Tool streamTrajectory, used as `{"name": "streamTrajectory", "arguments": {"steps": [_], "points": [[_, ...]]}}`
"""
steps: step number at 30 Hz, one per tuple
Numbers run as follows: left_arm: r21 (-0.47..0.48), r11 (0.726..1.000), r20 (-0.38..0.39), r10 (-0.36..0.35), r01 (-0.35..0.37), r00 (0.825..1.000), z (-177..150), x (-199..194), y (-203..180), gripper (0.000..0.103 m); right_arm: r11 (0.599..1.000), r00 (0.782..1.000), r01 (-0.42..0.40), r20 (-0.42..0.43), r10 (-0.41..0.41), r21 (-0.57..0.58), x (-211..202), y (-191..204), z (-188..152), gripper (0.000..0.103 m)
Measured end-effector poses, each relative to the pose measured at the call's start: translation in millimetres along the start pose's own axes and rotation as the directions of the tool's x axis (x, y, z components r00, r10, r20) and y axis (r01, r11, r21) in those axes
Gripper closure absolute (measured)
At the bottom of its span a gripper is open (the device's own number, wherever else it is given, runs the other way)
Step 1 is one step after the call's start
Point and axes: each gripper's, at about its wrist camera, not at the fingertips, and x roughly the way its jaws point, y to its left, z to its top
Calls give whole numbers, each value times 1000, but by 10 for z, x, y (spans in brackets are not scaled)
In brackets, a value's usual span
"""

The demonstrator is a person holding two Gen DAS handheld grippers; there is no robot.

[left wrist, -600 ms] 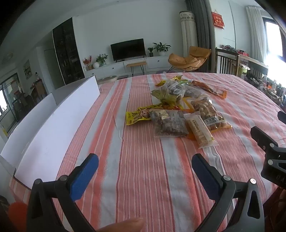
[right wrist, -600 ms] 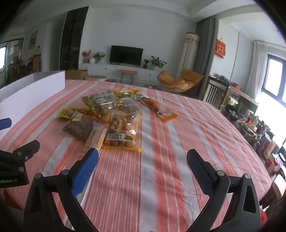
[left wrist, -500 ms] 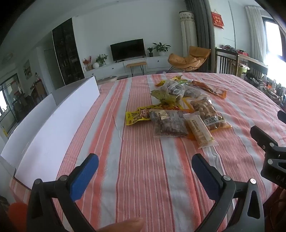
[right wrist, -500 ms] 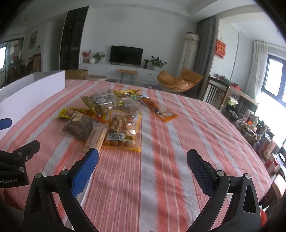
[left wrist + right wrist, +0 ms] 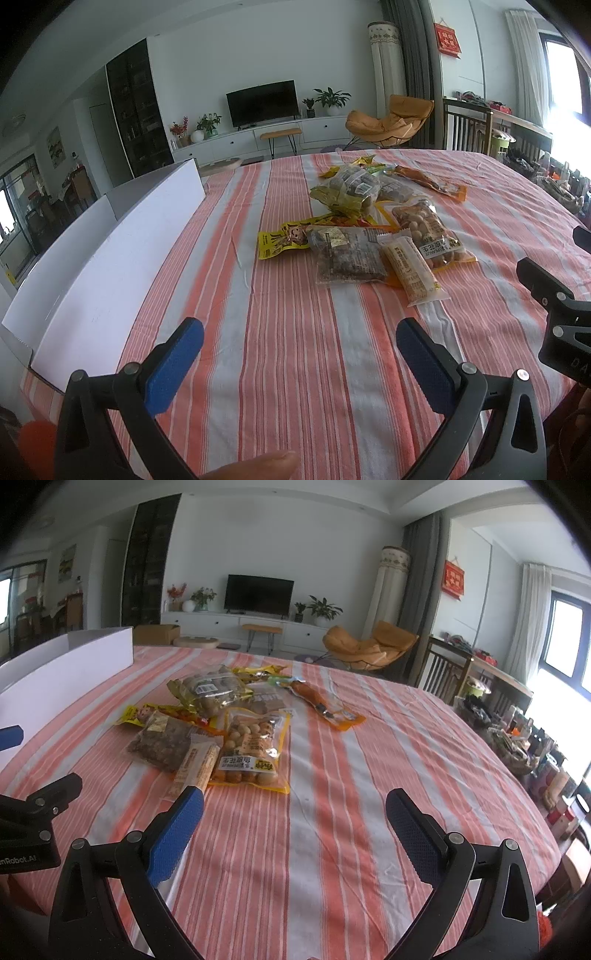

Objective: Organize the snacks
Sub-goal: 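Move both tools toward the pile of snack packets on the table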

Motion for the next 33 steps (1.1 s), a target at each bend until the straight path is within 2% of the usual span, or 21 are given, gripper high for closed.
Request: {"name": "streamTrajectory", "arguments": {"steps": [18, 22, 31, 32, 33], "points": [[43, 999, -34, 30, -28, 999, -36, 50, -17, 0, 1000, 1000, -3, -7, 3, -7, 29, 24, -29, 3], [45, 998, -84, 42, -39, 996, -96, 137, 20, 0, 1000, 1000, 2, 4, -2, -2, 16, 9, -42, 3], [-6, 999, -160, 44, -46, 986, -250, 453, 91, 0, 999, 998, 10, -69, -7, 39, 156, -104, -114, 3], [-1, 999, -173, 51, -52, 984, -269, 485, 93, 0, 999, 997, 10, -78, -7, 46, 174, -120, -122, 3], [-8, 999, -220, 41, -44, 975, -286, 498, 83, 0, 999, 996, 10, -88, -5, 53, 195, -135, -132, 3]]}}
